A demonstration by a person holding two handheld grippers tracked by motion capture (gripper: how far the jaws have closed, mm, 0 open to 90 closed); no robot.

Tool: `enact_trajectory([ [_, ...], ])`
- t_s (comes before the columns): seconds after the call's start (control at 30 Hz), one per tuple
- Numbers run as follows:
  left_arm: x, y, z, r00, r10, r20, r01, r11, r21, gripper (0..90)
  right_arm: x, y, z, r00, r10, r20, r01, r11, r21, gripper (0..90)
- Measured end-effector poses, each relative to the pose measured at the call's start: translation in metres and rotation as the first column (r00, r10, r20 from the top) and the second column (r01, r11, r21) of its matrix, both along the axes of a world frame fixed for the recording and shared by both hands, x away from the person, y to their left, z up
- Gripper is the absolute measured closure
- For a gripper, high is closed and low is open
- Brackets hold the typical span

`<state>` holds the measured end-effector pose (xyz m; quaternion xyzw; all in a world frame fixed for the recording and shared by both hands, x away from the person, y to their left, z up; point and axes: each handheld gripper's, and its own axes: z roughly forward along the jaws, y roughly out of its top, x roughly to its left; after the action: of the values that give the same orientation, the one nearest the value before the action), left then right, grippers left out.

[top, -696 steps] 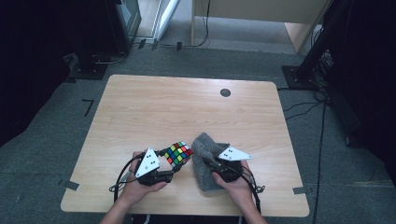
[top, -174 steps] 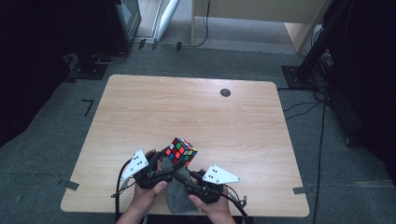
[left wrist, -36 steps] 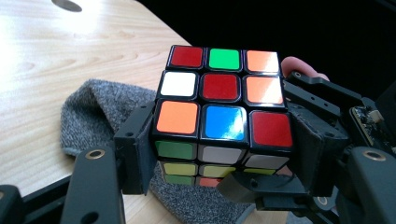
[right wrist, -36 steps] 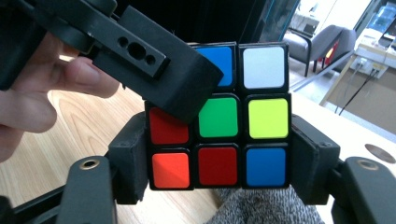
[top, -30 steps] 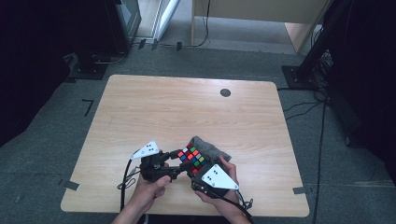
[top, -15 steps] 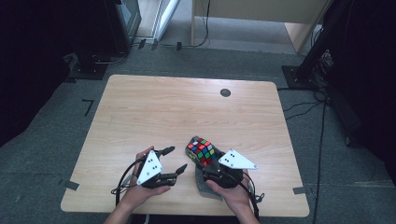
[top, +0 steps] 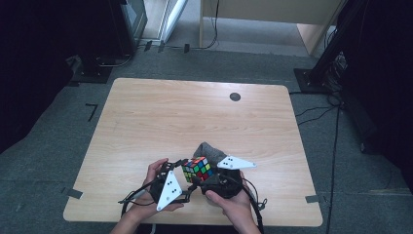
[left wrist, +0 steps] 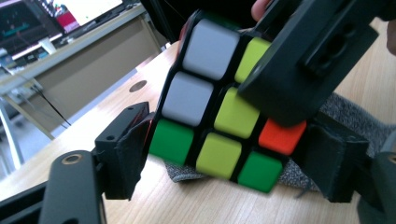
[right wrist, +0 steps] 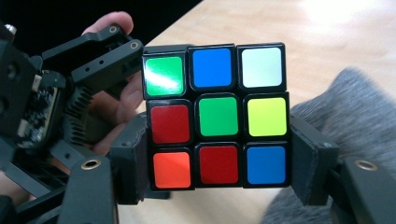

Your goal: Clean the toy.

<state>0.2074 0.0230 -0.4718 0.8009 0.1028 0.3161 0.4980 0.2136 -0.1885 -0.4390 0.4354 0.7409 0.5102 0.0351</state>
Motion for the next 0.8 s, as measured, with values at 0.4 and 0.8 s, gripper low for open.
enact_trajectory([
  [0.4, 0.008, 0.009, 0.000, 0.9983, 0.009, -0.058, -0.012, 0.9985, -0.053, 34.4, 0.010, -0.019, 0.001, 0.9977, 0.036, -0.057, -0.025, 0.9816, 0.189, 25.9],
  [0.8, 0.030, 0.031, 0.000, 0.9712, 0.109, -0.212, -0.141, 0.9794, -0.144, 34.3, 0.021, -0.049, -0.012, 0.9800, -0.170, 0.104, 0.177, 0.9819, -0.067, 25.2],
])
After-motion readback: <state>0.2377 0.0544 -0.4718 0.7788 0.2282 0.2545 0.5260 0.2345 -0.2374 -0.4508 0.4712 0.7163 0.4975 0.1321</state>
